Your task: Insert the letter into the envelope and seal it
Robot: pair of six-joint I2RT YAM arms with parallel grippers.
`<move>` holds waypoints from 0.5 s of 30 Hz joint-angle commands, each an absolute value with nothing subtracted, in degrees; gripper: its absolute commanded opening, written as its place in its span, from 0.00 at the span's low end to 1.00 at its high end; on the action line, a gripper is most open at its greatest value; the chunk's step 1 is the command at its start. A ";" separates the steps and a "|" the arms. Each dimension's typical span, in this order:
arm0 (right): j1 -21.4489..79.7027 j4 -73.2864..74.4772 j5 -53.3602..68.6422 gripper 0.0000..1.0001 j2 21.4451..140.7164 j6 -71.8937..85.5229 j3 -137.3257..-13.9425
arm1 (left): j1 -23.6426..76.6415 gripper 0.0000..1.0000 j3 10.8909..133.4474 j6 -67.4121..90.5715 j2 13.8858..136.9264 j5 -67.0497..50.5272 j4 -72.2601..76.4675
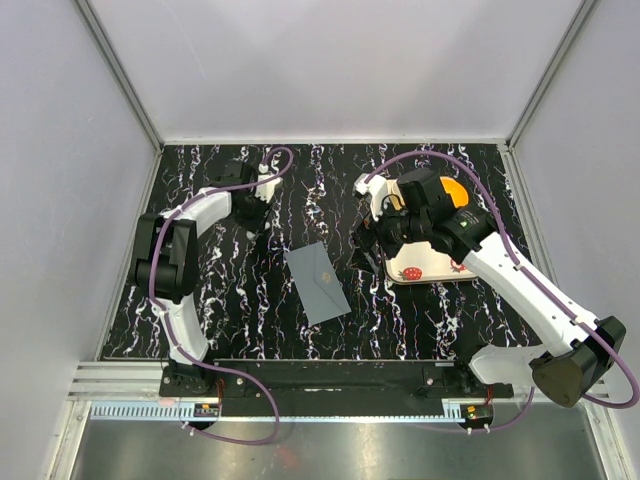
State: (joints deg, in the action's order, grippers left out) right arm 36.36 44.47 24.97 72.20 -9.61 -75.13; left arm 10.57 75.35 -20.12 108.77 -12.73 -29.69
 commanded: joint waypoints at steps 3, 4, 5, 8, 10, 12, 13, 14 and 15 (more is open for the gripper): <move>35.95 43.68 25.31 0.98 71.54 -9.75 -76.29 | 10.11 0.37 74.36 -22.41 109.69 -11.95 -31.37; 35.95 43.68 25.31 0.98 71.63 -9.84 -76.46 | 10.02 0.38 74.18 -22.67 109.86 -11.95 -31.81; 35.95 43.77 25.31 0.98 71.54 -9.84 -76.46 | 9.93 0.38 74.09 -22.76 109.86 -11.95 -31.82; 35.86 43.77 25.31 0.98 71.54 -9.93 -76.55 | 9.58 0.38 73.48 -22.85 109.86 -12.30 -31.99; 35.86 43.68 25.40 0.98 71.63 -9.93 -76.55 | 9.67 0.39 73.30 -23.03 109.78 -12.30 -32.34; 35.95 43.68 25.49 0.98 71.63 -9.84 -76.55 | 9.58 0.39 73.56 -23.03 109.78 -12.39 -32.61; 35.86 43.68 25.58 0.98 71.63 -9.84 -76.55 | 9.67 0.40 73.65 -23.11 109.69 -12.48 -32.69; 35.95 43.77 25.58 0.98 71.63 -9.84 -76.55 | 9.67 0.40 73.83 -23.12 109.77 -12.65 -32.96; 35.95 43.68 25.66 0.98 71.54 -9.84 -76.55 | 9.67 0.42 74.00 -23.29 109.69 -12.92 -33.22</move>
State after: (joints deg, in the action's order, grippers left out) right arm 36.34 44.47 24.99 72.20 -9.63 -75.13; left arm 10.00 73.43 -22.33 109.51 -12.73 -33.04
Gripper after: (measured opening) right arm 0.982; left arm 0.398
